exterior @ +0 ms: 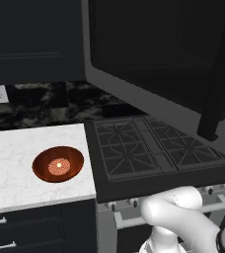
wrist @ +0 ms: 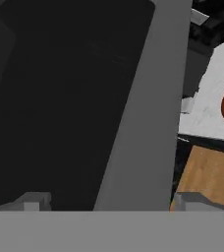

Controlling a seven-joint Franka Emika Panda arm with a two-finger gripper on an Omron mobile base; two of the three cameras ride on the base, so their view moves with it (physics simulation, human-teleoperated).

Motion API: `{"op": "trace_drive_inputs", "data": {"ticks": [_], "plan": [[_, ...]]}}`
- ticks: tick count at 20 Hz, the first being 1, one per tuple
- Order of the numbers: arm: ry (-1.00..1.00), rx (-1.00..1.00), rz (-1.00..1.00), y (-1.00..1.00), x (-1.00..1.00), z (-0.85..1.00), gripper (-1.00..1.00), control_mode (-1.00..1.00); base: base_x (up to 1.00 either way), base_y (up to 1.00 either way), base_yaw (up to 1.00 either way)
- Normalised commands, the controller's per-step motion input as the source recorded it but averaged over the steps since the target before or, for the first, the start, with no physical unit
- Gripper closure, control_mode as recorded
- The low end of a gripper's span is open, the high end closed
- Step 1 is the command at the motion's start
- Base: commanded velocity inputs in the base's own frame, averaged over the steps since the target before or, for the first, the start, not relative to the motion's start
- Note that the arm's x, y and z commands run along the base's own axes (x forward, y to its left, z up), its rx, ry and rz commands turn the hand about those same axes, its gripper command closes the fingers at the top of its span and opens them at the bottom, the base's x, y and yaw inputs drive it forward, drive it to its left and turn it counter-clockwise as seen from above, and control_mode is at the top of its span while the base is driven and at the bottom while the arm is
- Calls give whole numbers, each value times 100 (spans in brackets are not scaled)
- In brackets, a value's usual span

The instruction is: Open the microwave, place the bowl with waffle inside the microwave, then close the microwave door and turn it on.

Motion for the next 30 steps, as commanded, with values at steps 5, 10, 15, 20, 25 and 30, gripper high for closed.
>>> {"op": "trace_drive_inputs", "data": {"ticks": [5,10,15,20,25,30], "plan": [[-5,-7,32,100,-46,0,-100,-100,0,0,0],[-24,-17,26,100,-100,0,-100,-100,0,0,0],[-27,-11,18,98,-94,3,-100,-100,0,0,0],[-13,0,-4,32,-10,18,-100,-100,0,0,0],[-4,2,-18,0,0,1,-100,-100,0,0,0],[-3,3,-18,13,0,-11,-100,-100,0,0,0]]}}
